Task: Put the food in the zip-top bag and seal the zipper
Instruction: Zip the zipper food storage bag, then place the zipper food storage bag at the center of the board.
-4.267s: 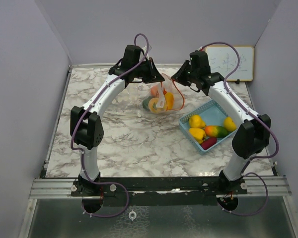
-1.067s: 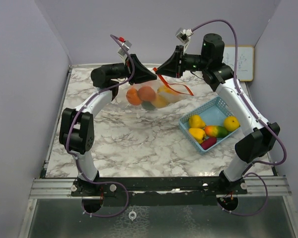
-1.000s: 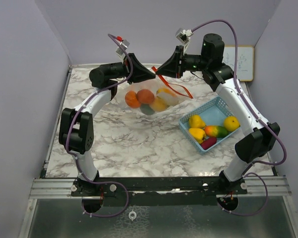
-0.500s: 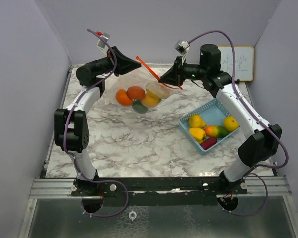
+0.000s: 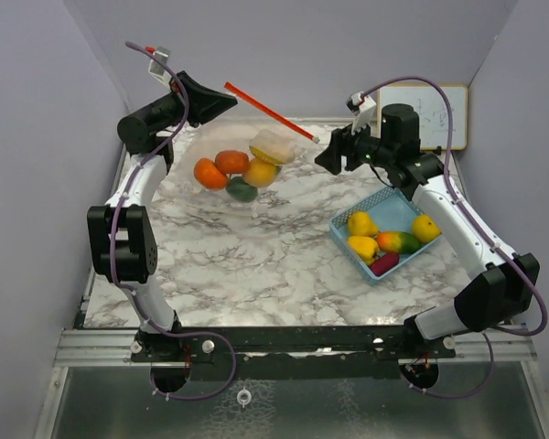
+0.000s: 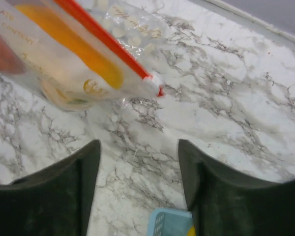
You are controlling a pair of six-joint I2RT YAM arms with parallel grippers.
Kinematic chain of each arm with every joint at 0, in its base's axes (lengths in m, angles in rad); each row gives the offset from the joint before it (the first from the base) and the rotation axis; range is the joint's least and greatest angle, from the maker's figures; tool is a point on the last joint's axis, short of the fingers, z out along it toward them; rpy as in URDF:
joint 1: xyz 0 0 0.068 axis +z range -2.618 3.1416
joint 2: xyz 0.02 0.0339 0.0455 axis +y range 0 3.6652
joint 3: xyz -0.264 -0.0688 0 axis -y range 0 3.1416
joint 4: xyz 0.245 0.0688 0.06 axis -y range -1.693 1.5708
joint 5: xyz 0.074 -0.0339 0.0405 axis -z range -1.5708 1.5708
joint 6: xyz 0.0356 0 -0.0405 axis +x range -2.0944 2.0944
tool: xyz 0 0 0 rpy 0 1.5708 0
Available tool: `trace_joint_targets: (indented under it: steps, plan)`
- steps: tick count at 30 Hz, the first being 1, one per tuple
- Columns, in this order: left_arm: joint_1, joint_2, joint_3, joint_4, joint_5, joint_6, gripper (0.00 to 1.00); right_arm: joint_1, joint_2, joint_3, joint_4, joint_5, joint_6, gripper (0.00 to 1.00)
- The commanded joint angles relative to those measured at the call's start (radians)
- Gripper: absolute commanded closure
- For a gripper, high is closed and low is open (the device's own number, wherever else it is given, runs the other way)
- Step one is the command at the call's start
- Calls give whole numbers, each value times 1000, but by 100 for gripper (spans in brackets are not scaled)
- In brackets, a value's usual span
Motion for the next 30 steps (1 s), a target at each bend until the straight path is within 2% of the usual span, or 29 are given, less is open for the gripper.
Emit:
trace_joint_targets:
  steps: [1,2,3,6,10,12,15,17,21,22,24,28,29,30]
  plan:
    - [36,-98,50,13,-96,-10,100,-9,-12,59,27,25,40,18]
    - [56,-109,49,1,-102,-6,100,-9,-20,60,52,26,61,4]
    - [84,-126,46,-19,-113,1,100,-9,-29,57,79,28,79,0]
    - [184,-187,4,-121,-152,19,100,-9,-24,51,134,38,125,0]
    - [318,-239,-104,-249,-191,38,100,-9,116,114,107,14,179,0]
    - [370,-258,-147,-365,-198,91,100,-9,184,124,139,9,220,0]
    - [414,-277,-175,-633,-215,248,100,0,288,142,219,-2,269,0]
    - [420,-287,-161,-862,-245,410,100,29,376,212,203,2,261,0]
    - [420,-308,-99,-1327,-387,742,100,100,536,348,187,-15,271,0]
    - [421,-315,-92,-1397,-436,775,100,114,566,358,206,-27,293,0]
    - [420,-333,-100,-1467,-518,835,100,136,626,372,241,-55,336,0]
    - [419,-354,-173,-1468,-522,810,100,186,737,443,249,-57,356,0]
    - [419,-359,-191,-1463,-514,802,95,197,763,463,249,-59,361,0]
    - [419,-367,-209,-1462,-512,800,80,208,790,480,252,-62,368,0]
